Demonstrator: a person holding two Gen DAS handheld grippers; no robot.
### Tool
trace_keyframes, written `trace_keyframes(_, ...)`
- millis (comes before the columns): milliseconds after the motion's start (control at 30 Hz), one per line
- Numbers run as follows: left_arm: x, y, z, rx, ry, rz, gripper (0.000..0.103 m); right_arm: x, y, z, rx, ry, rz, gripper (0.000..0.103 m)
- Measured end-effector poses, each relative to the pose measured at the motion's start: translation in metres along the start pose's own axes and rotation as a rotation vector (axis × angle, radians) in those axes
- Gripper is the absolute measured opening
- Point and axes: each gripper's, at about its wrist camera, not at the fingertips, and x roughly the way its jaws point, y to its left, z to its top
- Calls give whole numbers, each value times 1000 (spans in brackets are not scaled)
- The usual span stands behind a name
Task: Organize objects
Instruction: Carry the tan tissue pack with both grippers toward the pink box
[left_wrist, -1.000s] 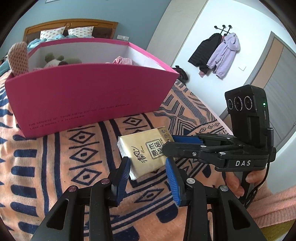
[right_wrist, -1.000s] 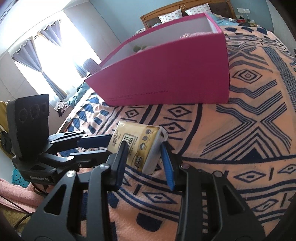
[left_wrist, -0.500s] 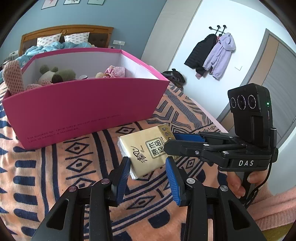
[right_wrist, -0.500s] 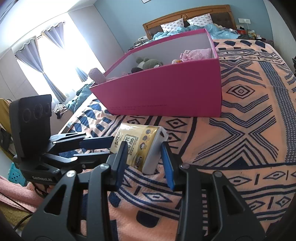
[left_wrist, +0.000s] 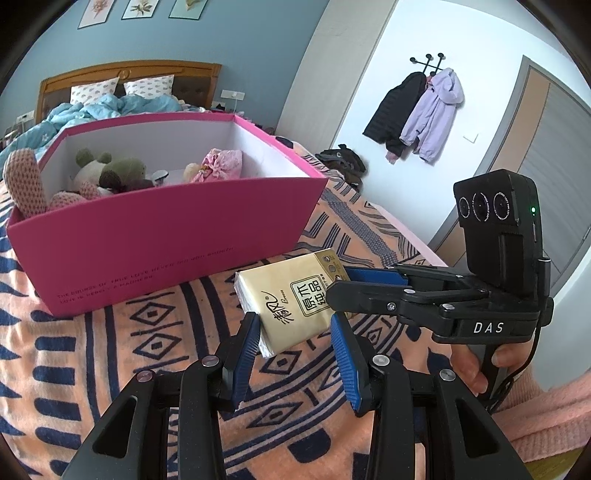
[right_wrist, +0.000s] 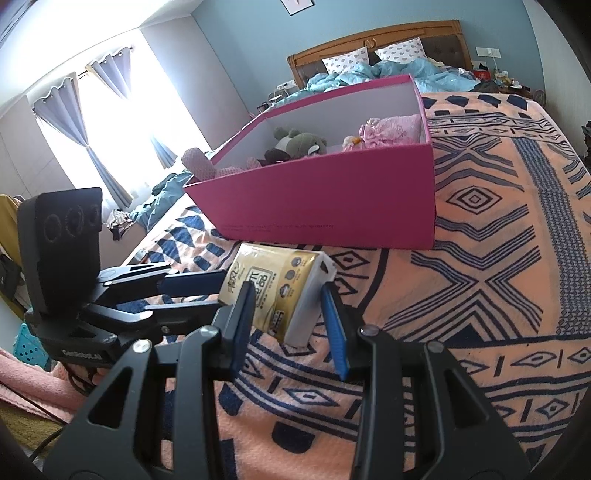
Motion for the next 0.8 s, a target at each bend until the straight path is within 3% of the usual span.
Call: trace_keyframes(800, -8, -7, 15, 34, -40, -1, 40, -13, 4, 11, -26, -42, -13, 40)
